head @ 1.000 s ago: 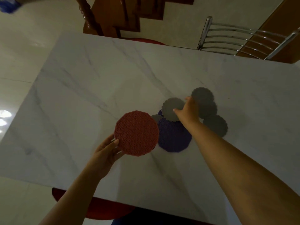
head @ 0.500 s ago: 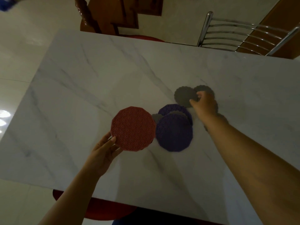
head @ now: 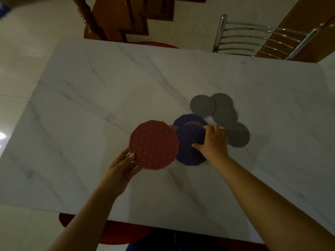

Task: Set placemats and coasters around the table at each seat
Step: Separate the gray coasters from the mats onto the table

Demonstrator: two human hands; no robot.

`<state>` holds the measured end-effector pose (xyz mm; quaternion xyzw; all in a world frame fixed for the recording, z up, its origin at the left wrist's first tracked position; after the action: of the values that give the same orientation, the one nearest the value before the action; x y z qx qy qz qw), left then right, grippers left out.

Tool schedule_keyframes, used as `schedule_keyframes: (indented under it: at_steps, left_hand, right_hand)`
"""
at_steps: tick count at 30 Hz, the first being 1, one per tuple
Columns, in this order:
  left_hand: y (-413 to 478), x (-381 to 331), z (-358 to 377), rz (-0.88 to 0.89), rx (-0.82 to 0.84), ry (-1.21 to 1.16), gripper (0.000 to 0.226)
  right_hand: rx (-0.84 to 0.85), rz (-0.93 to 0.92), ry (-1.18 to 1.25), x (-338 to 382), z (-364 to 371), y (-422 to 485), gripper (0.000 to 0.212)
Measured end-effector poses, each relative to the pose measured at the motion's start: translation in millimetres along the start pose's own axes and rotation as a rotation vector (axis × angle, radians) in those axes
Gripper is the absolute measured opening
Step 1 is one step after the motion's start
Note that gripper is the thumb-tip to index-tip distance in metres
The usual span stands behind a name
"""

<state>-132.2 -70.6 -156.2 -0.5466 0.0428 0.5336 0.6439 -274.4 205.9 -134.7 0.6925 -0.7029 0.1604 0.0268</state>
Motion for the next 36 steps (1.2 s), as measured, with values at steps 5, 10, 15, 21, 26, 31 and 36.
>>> schedule_keyframes:
  at_steps: [5,10,15,21,26,31,36]
  left_hand:
    - [-3,4,-1,-0.011,0.022,-0.016,0.032]
    - [-8,9,4,-0.022,0.03,-0.016,0.03]
    - [-14,14,14,-0.048,0.048,-0.002,0.036]
    - [-22,18,40,-0.08,0.097,0.012,0.038]
    - [-27,21,62,-0.073,0.178,0.031,0.041]
    - [-30,20,70,-0.068,0.228,0.011,0.041]
    - [-31,22,71,-0.085,0.239,0.019,0.042]
  right_hand:
    - [0.052,0.078,0.366,0,-3,-6,0.051]
    - [0.036,0.121,0.52,-23,-35,-3,0.024]
    - [-0.155,0.254,0.927,-57,-88,-13,0.023]
    - [0.005,0.265,1.308,-29,-84,-31,0.023]
    - [0.091,0.255,1.227,-3,-51,-47,0.018]
    - [-0.028,0.173,1.038,-2,-50,-56,0.023]
    - [0.006,0.194,1.005,0,-42,-62,0.022]
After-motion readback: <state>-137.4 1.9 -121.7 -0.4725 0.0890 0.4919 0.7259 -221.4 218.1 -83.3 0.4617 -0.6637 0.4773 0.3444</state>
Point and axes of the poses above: each hand's wrist, its own y-axis towards the middle knuckle, its own z-axis out of the palm, x = y × z, the point moved 10 cm from there along y, towards the middle knuckle, and after that the axes turned 8 degrees about -x, right-handed, at the moved point
